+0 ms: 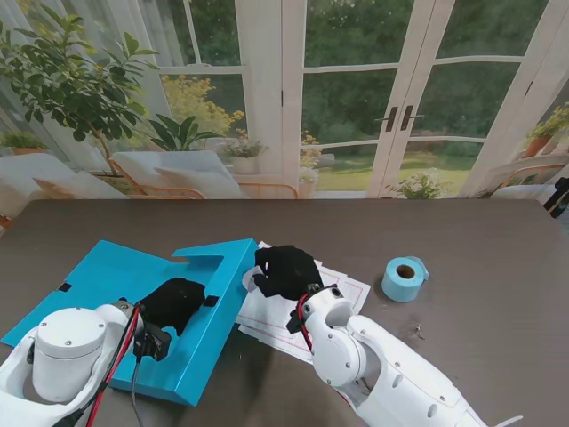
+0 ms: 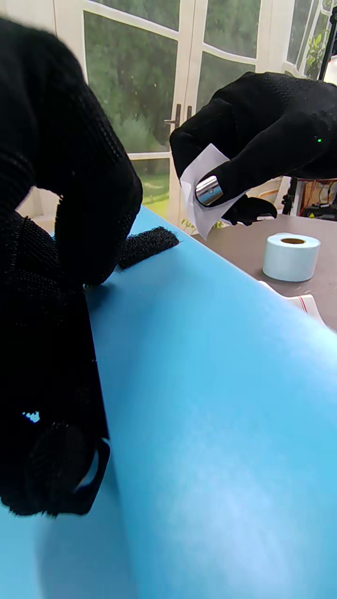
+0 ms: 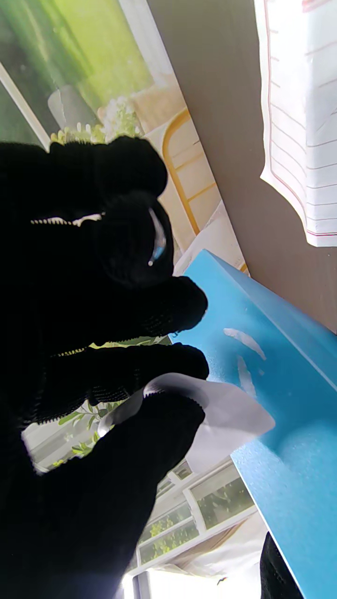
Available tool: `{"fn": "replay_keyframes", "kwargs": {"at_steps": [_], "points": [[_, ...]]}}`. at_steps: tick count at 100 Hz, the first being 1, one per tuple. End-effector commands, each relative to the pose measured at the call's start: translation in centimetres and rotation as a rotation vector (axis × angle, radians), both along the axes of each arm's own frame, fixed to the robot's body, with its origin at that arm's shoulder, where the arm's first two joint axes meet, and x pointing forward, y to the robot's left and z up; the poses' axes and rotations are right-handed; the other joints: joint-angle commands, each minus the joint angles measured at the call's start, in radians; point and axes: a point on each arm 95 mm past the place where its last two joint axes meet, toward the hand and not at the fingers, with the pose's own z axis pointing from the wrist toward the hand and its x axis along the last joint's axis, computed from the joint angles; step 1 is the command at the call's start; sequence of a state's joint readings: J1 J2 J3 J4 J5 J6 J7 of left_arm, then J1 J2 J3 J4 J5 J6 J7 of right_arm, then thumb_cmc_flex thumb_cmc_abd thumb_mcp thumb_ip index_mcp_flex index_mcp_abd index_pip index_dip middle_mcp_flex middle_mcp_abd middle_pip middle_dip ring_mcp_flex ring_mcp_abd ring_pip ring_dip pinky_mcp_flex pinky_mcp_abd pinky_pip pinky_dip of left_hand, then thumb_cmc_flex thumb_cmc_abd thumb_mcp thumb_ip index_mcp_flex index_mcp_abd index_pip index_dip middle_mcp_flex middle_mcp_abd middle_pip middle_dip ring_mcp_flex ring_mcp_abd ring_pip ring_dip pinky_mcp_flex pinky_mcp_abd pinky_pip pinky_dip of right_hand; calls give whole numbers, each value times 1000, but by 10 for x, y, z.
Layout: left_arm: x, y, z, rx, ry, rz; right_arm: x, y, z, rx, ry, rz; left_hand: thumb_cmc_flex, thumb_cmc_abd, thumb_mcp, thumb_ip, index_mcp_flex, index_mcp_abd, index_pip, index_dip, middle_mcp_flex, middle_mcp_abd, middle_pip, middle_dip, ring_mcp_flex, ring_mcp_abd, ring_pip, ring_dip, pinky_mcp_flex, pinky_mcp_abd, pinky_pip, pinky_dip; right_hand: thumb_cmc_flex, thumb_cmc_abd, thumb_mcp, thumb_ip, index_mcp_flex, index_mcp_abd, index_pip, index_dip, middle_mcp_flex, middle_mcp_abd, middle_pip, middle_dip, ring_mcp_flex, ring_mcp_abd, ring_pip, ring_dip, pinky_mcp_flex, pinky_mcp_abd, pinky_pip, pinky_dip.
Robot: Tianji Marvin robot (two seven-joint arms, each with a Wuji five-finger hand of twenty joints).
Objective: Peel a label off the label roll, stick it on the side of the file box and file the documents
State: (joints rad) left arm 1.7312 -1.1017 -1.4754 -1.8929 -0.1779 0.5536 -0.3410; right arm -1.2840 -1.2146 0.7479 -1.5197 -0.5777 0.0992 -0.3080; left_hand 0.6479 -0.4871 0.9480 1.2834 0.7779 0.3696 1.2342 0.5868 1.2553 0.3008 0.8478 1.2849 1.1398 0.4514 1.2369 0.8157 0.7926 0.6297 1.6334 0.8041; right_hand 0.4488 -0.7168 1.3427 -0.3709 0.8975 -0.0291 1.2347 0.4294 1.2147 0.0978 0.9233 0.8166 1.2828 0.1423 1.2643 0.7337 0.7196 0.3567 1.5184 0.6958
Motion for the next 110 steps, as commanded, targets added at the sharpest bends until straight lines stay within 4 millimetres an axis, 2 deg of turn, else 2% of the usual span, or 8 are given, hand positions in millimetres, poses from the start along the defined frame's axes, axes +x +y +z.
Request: {"fn": "replay_keyframes", "kwargs": {"at_steps": [1,33,86,110], "points": [[-3,-3,3,-11,2,-21,-3,7,0,-4,-2,22,3,12,32,10,-12,41,41,14,31,-79,36,16,8,3,62,11,8,-14,58,-16,-5,26,-2,11,-20,-30,7,15,-26,-2,16,-13,25,-13,-6,-12,91,-25,-12,10],[-5,-4,3,-14,7,-28,-2,15,-8,-57,-30,56,-1,18,38,8,-15,42,38,16,26,-76,34,18,-1,5,60,14,-3,-13,50,-12,-11,38,-5,10,-30,-42,14,9,-38,-16,23,-17,27,-25,-24,-18,78,-40,-13,9],[-5,-4,3,-17,8,-37,-3,18,-14,-65,-28,62,-4,21,41,5,-16,40,36,17,25,-75,33,19,-3,6,59,16,-7,-13,45,-5,-11,42,-7,9,-38,-39,20,1,-43,-15,26,-22,27,-21,-23,-16,74,-41,-13,8],[-6,-4,3,-15,9,-47,-6,19,-15,-62,-28,41,-4,19,41,4,-17,42,36,18,24,-76,33,20,-3,6,58,17,-7,-13,44,-3,-12,51,-14,10,-54,-14,18,-28,-54,-6,25,-26,26,-11,-25,-18,68,-38,-6,10]]}}
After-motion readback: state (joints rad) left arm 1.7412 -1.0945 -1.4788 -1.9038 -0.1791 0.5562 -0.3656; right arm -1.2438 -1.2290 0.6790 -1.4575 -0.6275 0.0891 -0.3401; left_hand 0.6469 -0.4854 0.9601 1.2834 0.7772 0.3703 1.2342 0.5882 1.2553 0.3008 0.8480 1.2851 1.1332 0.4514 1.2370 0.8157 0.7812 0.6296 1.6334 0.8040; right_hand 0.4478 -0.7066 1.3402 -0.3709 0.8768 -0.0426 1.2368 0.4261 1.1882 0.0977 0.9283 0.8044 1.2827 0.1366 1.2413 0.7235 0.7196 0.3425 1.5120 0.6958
